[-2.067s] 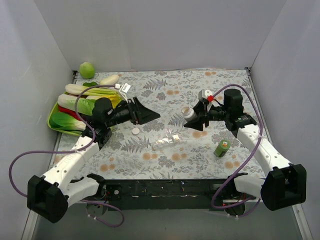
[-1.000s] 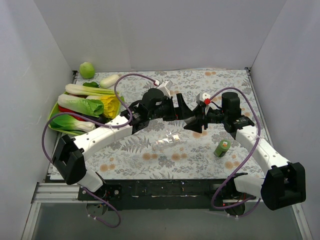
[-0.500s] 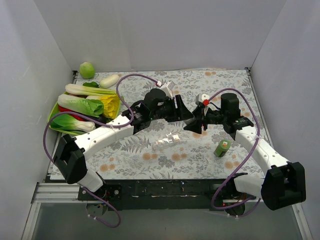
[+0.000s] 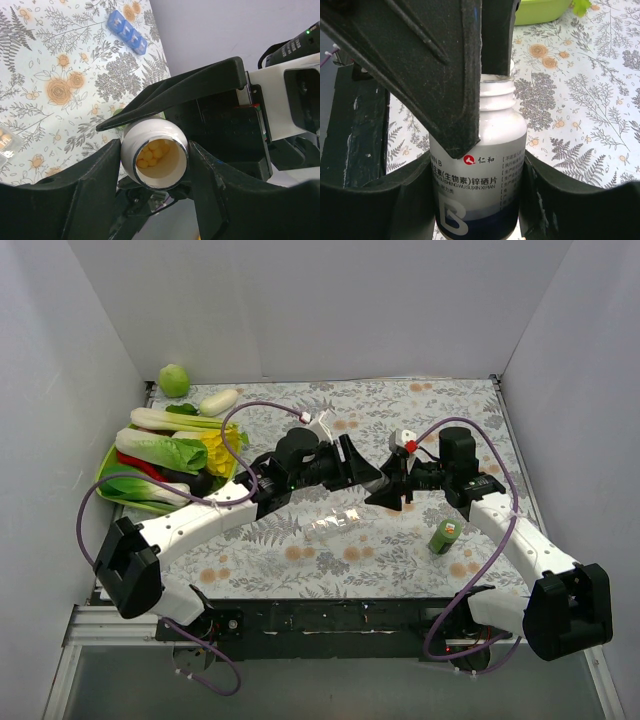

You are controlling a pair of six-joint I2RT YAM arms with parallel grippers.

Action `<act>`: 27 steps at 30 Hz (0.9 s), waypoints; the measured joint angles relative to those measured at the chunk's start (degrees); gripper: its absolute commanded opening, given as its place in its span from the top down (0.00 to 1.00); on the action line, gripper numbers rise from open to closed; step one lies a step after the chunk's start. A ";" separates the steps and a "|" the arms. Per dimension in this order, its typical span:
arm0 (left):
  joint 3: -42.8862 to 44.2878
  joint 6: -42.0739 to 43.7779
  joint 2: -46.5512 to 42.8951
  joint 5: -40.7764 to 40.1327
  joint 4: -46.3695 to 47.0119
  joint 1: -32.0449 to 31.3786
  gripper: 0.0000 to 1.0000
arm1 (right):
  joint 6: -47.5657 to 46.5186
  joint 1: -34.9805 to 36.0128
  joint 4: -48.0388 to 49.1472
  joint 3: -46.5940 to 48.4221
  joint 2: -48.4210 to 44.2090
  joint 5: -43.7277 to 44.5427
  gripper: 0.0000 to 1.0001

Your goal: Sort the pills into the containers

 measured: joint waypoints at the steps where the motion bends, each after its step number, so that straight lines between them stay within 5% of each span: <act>1: -0.61 -0.55 -0.28 0.22 0.74 0.09 0.70 | 0.07 0.02 0.13 0.00 0.00 -0.26 0.89; 6: -1.68 -2.27 -0.83 1.07 1.97 0.39 0.68 | 0.70 0.02 0.44 -0.09 0.00 -1.38 0.92; 10: -1.68 -2.36 -0.87 1.38 2.21 0.63 0.44 | 1.20 0.02 1.38 -0.09 0.00 -1.57 0.95; 11: -1.66 -2.36 -0.92 1.40 2.21 0.68 0.32 | 1.25 0.00 1.57 -0.09 0.00 -1.68 0.96; 16: -1.64 -2.01 -2.75 1.49 0.00 1.95 0.13 | 1.14 -0.74 2.08 -0.09 -0.04 -1.79 0.96; 23: -1.62 1.86 -14.32 -0.22 -3.91 8.68 0.02 | 1.38 -4.11 1.38 1.75 0.09 -1.18 0.97; 27: -1.60 7.54 -22.56 -5.49 -7.72 11.28 0.02 | 7.08 -10.14 1.64 13.09 3.41 1.64 0.97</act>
